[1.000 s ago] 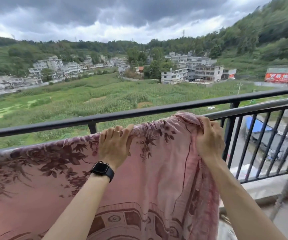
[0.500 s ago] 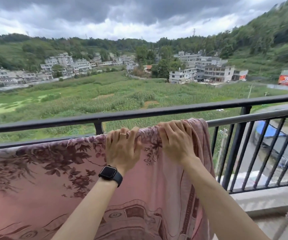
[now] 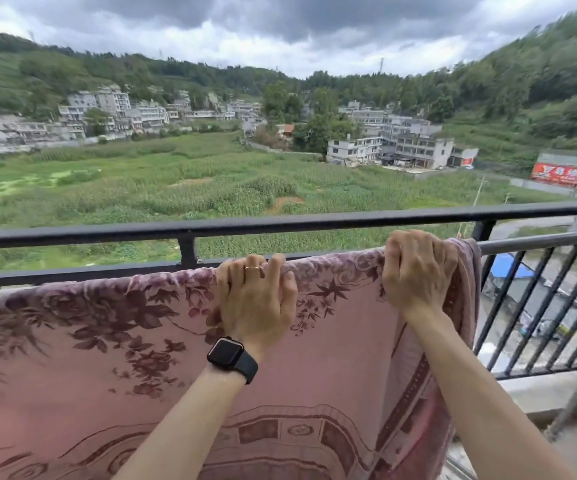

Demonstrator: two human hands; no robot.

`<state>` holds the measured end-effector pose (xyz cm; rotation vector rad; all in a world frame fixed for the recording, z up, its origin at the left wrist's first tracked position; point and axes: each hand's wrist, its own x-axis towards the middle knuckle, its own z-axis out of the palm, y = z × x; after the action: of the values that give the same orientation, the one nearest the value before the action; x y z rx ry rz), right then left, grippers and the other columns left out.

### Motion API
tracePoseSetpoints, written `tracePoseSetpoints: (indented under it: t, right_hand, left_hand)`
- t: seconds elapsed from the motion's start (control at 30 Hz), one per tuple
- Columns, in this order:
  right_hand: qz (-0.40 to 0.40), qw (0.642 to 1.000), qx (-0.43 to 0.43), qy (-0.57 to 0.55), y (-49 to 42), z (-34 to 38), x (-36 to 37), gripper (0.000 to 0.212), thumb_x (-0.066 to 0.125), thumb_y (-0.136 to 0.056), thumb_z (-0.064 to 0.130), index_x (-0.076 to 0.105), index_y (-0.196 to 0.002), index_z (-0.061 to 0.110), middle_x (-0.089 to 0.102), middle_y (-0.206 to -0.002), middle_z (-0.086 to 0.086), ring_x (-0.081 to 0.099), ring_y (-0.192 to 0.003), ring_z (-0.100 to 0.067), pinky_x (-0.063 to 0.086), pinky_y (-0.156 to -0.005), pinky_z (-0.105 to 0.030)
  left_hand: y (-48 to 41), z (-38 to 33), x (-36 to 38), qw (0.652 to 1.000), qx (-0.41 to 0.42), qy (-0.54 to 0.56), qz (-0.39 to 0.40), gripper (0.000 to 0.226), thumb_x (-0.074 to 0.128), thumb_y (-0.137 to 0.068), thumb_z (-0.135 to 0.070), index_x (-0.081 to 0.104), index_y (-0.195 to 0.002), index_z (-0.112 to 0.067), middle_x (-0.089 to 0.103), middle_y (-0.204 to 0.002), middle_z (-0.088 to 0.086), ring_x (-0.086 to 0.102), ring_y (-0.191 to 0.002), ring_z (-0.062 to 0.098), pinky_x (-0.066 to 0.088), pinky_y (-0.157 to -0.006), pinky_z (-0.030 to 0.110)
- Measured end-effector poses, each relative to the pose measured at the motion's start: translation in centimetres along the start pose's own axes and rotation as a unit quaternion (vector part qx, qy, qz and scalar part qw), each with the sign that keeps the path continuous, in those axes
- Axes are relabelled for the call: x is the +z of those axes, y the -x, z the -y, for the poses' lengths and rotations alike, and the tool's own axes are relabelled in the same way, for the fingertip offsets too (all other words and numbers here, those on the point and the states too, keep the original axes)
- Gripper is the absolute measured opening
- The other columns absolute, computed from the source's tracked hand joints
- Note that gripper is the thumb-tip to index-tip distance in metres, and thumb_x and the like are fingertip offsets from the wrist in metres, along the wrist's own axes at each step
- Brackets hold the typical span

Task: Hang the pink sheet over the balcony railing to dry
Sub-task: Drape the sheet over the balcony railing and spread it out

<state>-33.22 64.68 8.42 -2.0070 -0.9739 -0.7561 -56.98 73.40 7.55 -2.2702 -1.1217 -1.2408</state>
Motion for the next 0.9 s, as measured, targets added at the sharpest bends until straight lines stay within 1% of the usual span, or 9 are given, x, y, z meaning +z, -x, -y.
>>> tracePoseSetpoints:
  t: [0.1,0.17,0.27,0.37,0.47,0.6,0.7,0.8,0.9]
  right_hand:
    - [0.010,0.994,-0.101,-0.025,1.2,2.4,0.3,0.032,0.036,-0.102,0.037,0.065,-0.097,0.024,0.067,-0.104,0.003,0.057,-0.106,-0.021,0.021,-0.112,-0.046]
    - [0.024,0.992,-0.118,-0.039,2.0,3.4,0.8,0.035,0.032,-0.103,0.035,0.062,-0.092,0.022,0.066,-0.094,0.004,0.057,-0.094,-0.021,0.031,-0.105,-0.045]
    - [0.020,0.987,-0.155,-0.025,1.4,1.2,0.9,0.045,0.023,-0.106,0.042,0.061,-0.093,0.023,0.063,-0.089,0.006,0.054,-0.086,-0.019,0.034,-0.093,-0.038]
    - [0.008,0.988,-0.156,-0.011,-0.7,-4.4,-0.1,0.053,0.019,-0.105,0.047,0.062,-0.088,0.021,0.063,-0.087,0.005,0.056,-0.084,-0.021,0.035,-0.091,-0.037]
    - [-0.012,0.985,-0.172,-0.014,-2.1,-7.8,-0.4,0.052,0.021,-0.105,0.047,0.061,-0.084,0.019,0.062,-0.084,0.004,0.054,-0.081,-0.021,0.034,-0.090,-0.038]
    - [-0.021,0.986,-0.158,-0.048,-1.4,-6.6,0.8,0.047,0.025,-0.104,0.048,0.061,-0.089,0.021,0.060,-0.095,0.002,0.051,-0.095,-0.021,0.032,-0.101,-0.043]
    - [-0.034,0.976,-0.210,-0.043,-1.6,-9.1,0.9,0.039,0.035,-0.103,0.048,0.062,-0.100,0.019,0.059,-0.109,-0.005,0.051,-0.116,-0.029,0.033,-0.105,-0.046]
    - [-0.037,0.984,-0.172,-0.018,-2.6,-13.2,0.5,0.048,0.033,-0.103,0.051,0.062,-0.113,0.015,0.057,-0.124,-0.014,0.044,-0.131,-0.036,0.027,-0.114,-0.050]
    - [-0.008,0.986,-0.164,-0.018,-2.6,-14.5,-0.1,0.047,0.036,-0.102,0.051,0.061,-0.126,0.019,0.053,-0.137,-0.015,0.038,-0.140,-0.035,0.019,-0.120,-0.050]
  left_hand:
    - [-1.0,-3.3,0.0,1.000,-0.017,0.016,-0.007,0.036,0.034,-0.097,-0.042,0.062,-0.106,-0.022,0.065,-0.096,0.001,0.057,-0.096,0.024,0.026,-0.105,0.055]
    - [-1.6,-5.8,0.6,1.000,0.007,0.017,0.004,0.035,0.035,-0.099,-0.041,0.063,-0.109,-0.023,0.069,-0.100,0.000,0.060,-0.097,0.024,0.026,-0.105,0.054]
    - [-1.6,-6.6,2.3,0.999,0.045,-0.020,0.017,0.035,0.039,-0.101,-0.042,0.064,-0.111,-0.019,0.069,-0.099,0.005,0.060,-0.089,0.028,0.036,-0.092,0.047]
    - [-1.4,-5.1,3.9,0.994,0.091,-0.052,-0.006,0.037,0.036,-0.101,-0.045,0.059,-0.116,-0.021,0.065,-0.097,0.004,0.056,-0.086,0.030,0.036,-0.083,0.045]
    - [-1.4,-5.1,4.2,0.992,0.103,-0.071,-0.028,0.033,0.035,-0.101,-0.044,0.055,-0.116,-0.022,0.064,-0.095,0.005,0.053,-0.083,0.030,0.035,-0.079,0.045]
    - [-1.2,-5.5,4.0,0.992,0.077,-0.089,-0.043,0.035,0.033,-0.100,-0.042,0.056,-0.113,-0.019,0.063,-0.093,0.009,0.052,-0.082,0.031,0.034,-0.079,0.045]
    - [-1.0,-5.3,3.6,0.991,0.081,-0.099,-0.044,0.041,0.031,-0.100,-0.041,0.059,-0.114,-0.016,0.062,-0.096,0.011,0.053,-0.083,0.032,0.036,-0.080,0.046]
    - [-1.1,-5.8,3.6,0.988,0.086,-0.116,-0.047,0.040,0.034,-0.100,-0.039,0.061,-0.115,-0.014,0.062,-0.094,0.012,0.055,-0.084,0.034,0.038,-0.081,0.048]
    - [-0.9,-7.1,3.5,0.992,0.039,-0.111,-0.052,0.037,0.037,-0.098,-0.035,0.062,-0.113,-0.013,0.061,-0.094,0.013,0.054,-0.087,0.033,0.038,-0.088,0.049]
